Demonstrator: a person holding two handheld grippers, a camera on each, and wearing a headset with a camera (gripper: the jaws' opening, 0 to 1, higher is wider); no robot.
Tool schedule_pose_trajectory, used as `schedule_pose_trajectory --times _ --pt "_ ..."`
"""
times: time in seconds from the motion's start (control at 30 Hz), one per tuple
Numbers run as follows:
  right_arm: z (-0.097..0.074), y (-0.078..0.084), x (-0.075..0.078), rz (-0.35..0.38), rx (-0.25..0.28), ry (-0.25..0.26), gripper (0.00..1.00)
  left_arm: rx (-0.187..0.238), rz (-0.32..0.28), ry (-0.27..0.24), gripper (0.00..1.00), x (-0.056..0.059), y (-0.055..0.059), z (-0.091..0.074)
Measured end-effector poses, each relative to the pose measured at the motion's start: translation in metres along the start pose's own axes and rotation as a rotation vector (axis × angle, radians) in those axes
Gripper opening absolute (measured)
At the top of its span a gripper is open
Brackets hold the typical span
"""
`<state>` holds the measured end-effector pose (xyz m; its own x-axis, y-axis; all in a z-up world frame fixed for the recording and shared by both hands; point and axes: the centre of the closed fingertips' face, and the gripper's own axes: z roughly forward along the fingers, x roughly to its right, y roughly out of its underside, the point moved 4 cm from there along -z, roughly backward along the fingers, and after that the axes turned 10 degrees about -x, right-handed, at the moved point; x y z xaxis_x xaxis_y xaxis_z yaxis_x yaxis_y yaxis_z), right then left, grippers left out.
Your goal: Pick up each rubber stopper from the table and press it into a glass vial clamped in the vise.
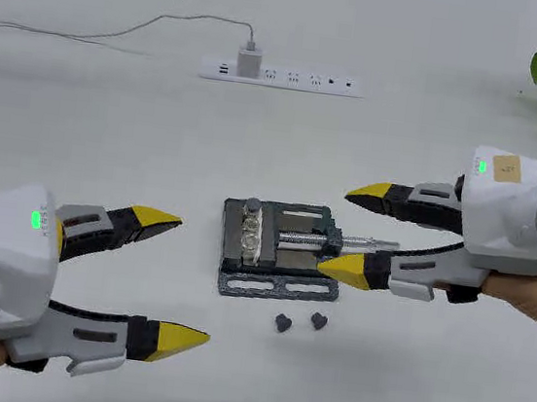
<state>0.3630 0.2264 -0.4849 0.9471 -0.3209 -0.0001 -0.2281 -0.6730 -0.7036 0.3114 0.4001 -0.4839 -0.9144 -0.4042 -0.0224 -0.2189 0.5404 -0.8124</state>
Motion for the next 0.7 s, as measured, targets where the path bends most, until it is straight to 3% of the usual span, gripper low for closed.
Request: schedule_pose_trajectory --times 0.33,0.63,0.7 --pt "-0.023 0.022 -0.01 0.041 0.037 0.038 0.57 -0.054 0.089 0.055 0.6 0.003 -0.006 0.017" --pt "-0.037 0.048 -0.021 0.089 0.048 0.062 0.6 -0.151 0.287 0.139 0.52 0.006 -0.003 0.042" --pt "-0.039 0.051 -0.022 0.097 0.052 0.068 0.61 -0.164 0.295 0.156 0.5 0.007 -0.003 0.048"
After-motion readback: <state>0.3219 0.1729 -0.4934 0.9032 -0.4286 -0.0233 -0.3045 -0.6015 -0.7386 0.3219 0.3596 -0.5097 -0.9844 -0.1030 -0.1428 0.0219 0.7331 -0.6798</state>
